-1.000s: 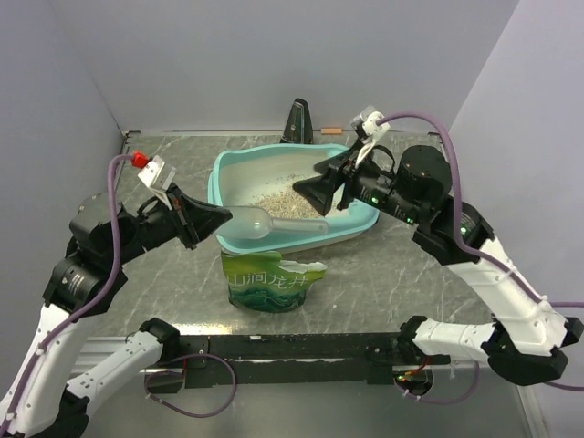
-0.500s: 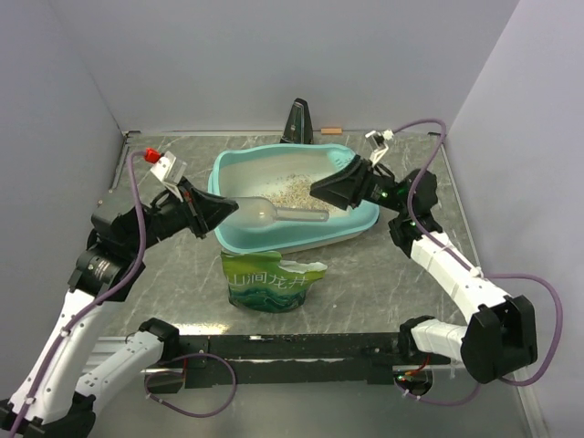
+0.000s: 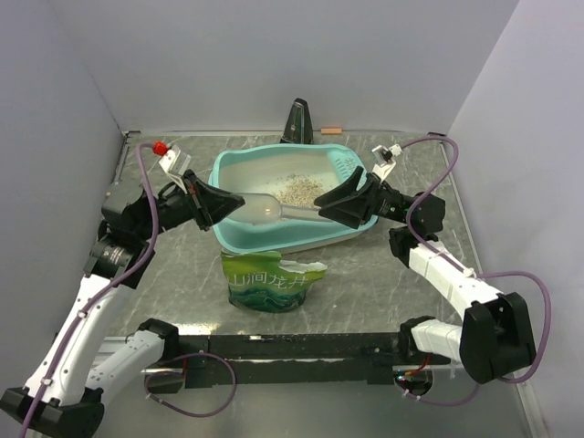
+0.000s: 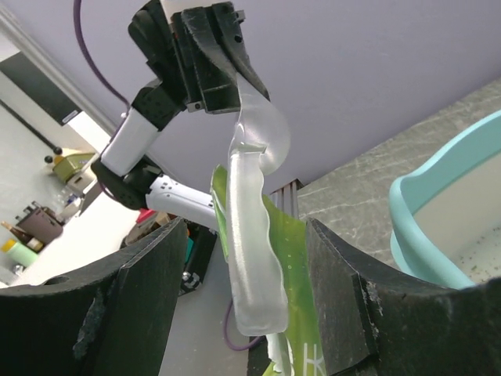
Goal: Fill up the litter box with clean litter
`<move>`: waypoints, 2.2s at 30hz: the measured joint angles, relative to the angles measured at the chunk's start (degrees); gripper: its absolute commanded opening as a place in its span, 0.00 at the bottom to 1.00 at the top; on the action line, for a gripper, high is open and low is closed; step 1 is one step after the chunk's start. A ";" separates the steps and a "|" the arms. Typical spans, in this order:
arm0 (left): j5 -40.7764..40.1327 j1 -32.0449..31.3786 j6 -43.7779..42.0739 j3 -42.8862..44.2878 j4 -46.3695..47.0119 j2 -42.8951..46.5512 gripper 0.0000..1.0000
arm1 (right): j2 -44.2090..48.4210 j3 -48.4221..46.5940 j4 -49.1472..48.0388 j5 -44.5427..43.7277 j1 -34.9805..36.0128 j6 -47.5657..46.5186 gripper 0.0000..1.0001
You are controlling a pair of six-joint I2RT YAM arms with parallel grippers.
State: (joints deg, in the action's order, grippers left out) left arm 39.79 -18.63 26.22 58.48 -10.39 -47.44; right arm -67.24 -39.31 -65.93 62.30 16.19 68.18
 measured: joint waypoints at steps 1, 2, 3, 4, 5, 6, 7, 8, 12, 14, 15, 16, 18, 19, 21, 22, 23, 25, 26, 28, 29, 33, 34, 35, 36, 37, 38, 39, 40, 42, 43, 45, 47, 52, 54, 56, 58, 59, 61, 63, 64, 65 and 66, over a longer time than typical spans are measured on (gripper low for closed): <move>0.33 0.02 0.09 0.00 0.48 -0.13 0.01 | -0.31 0.11 -1.05 0.15 0.00 0.39 0.68; 0.70 0.04 0.33 -0.02 1.03 -0.37 0.01 | -0.66 0.17 -1.73 0.22 0.02 0.76 0.68; 0.92 0.07 0.50 -0.07 1.36 -0.46 0.01 | -1.03 0.26 -2.19 0.26 0.07 1.03 0.68; 1.05 0.07 0.59 -0.20 1.77 -0.57 0.01 | -1.42 0.35 -2.58 0.33 0.07 1.22 0.68; 1.27 0.07 0.79 -0.37 2.27 -0.70 0.01 | -1.79 0.42 -2.86 0.35 0.09 1.33 0.68; 1.42 0.07 1.01 -0.39 2.62 -0.83 0.01 | -2.12 0.48 -3.13 0.35 0.22 1.42 0.68; 1.53 0.07 1.11 -0.39 2.91 -1.03 0.01 | -2.38 0.48 -3.30 0.35 0.42 1.44 0.68; 1.62 0.07 1.20 -0.39 3.26 -1.18 0.01 | -2.62 0.50 -3.41 0.35 0.57 1.44 0.68; 1.68 0.07 1.49 -0.39 3.80 -1.84 0.01 | -2.78 0.50 -3.48 0.37 1.42 1.33 0.66; 1.73 0.07 1.49 -0.44 3.87 -2.14 0.01 | -2.78 0.50 -3.21 0.37 2.01 0.92 0.63; 1.75 0.07 1.49 -0.57 4.02 -2.23 0.01 | -2.78 0.50 -2.95 0.37 2.16 0.63 0.62; 1.73 0.07 1.49 -0.79 4.13 -2.23 0.01 | -2.78 0.50 -2.75 0.37 2.27 0.44 0.59; 1.70 0.07 1.46 -1.29 4.17 -2.23 0.01 | -2.78 0.50 -2.56 0.39 2.40 0.11 0.57; 1.57 0.07 1.46 -1.53 4.20 -2.23 0.01 | -2.78 0.50 -2.51 0.42 2.43 0.09 0.53; 1.36 0.07 1.46 -2.03 4.20 -2.23 0.01 | -2.78 0.50 -2.58 0.50 2.49 0.13 0.51; 1.36 0.07 1.46 -2.12 4.17 -2.25 0.01 | -2.78 0.50 -2.62 0.57 2.58 0.15 0.49; 1.36 0.07 1.46 -2.19 4.17 -2.27 0.01 | -2.78 0.50 -2.62 0.59 2.58 0.13 0.49; 1.33 0.07 1.44 -2.21 4.24 -2.27 0.01 | -2.78 0.50 -2.56 0.68 2.58 0.13 0.49; 1.33 0.07 1.40 -2.21 4.33 -2.27 0.01 | -2.78 0.50 -2.56 0.72 2.60 0.13 0.50; 1.33 0.07 1.29 -2.21 4.48 -2.27 0.01 | -2.78 0.50 -2.64 0.74 2.69 0.15 0.53; 1.33 0.07 1.22 -2.21 4.55 -2.27 0.01 | -2.78 0.50 -2.64 0.74 2.71 0.15 0.54; 1.27 0.07 0.87 -2.21 4.61 -2.27 0.01 | -2.78 0.90 -2.73 0.74 2.89 0.07 0.56; 1.20 0.07 0.85 -2.21 4.61 -2.27 0.01 | -2.78 1.18 -2.73 0.76 3.02 -0.07 0.56; 1.09 0.07 0.85 -2.21 4.61 -2.27 0.01 | -2.78 1.40 -2.67 0.74 3.13 -0.09 0.56; 1.07 0.07 0.85 -2.21 4.61 -2.27 0.01 | -2.80 1.64 -2.64 0.76 3.26 -0.11 0.56; 1.05 0.07 0.85 -2.21 4.63 -2.27 0.01 | -2.80 1.86 -2.71 0.74 3.34 -0.13 0.56; 1.05 0.07 0.85 -2.21 4.63 -2.27 0.01 | -2.80 2.01 -2.71 0.76 3.39 -0.13 0.56; 1.01 0.07 0.85 -2.21 4.66 -2.27 0.01 | -2.82 2.10 -2.69 0.76 3.45 -0.13 0.55; 0.96 0.07 0.85 -2.21 4.70 -2.27 0.01 | -2.84 2.14 -2.69 0.76 3.45 -0.13 0.54; 0.94 0.07 0.85 -2.21 5.01 -2.27 0.01 | -2.84 2.14 -2.71 0.74 3.45 -0.13 0.50; 0.94 0.07 0.87 -2.21 5.16 -2.27 0.01 | -2.84 2.14 -2.71 0.74 3.45 -0.15 0.49; 0.94 0.07 0.87 -2.21 5.42 -2.27 0.01 | -2.84 2.14 -2.73 0.74 3.45 -0.17 0.44; 0.96 0.07 0.92 -2.21 5.51 -2.27 0.01 | -2.84 2.14 -2.71 0.74 3.45 -0.31 0.38; 1.55 0.22 0.96 -2.23 6.05 -2.32 0.01 | -2.56 2.12 -3.08 1.18 3.74 -0.39 0.00; 1.90 0.28 0.87 -2.23 6.21 -2.32 0.02 | -2.23 2.12 -2.64 1.22 3.82 -0.98 0.00; 1.99 0.28 0.68 -2.23 6.21 -2.32 0.21 | -1.64 2.12 -1.64 1.27 3.82 -1.79 0.00; 2.12 0.28 0.13 -2.23 5.88 -2.32 0.47 | -0.57 2.12 0.31 1.27 3.82 -3.17 0.00; 1.97 0.28 -0.33 -2.23 5.31 -2.32 0.58 | 0.24 2.12 1.86 1.25 3.85 -4.33 0.00; 2.14 0.28 -1.55 -2.23 4.33 -2.32 0.79 | 2.16 2.01 6.64 1.25 3.93 -7.54 0.00; 2.51 0.28 -2.49 -2.23 2.56 -2.19 0.86 | 4.42 1.51 13.42 0.98 3.93 -11.28 0.00; 2.60 0.28 -3.10 -2.23 1.90 -2.10 0.89 | 5.81 0.90 17.84 0.79 3.93 -13.90 0.00; 2.71 0.28 -3.63 -2.23 0.96 -1.79 0.90 | 7.13 -0.15 22.75 0.28 3.93 -16.52 0.00; 2.75 0.28 -4.28 -2.23 0.07 -1.46 0.91 | 8.59 -1.57 28.46 -0.39 3.93 -19.32 0.00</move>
State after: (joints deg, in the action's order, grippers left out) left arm 42.54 -18.35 21.93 56.25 -10.33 -48.90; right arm -58.65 -40.88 -37.47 61.91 20.12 48.86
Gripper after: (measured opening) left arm 0.866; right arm 0.345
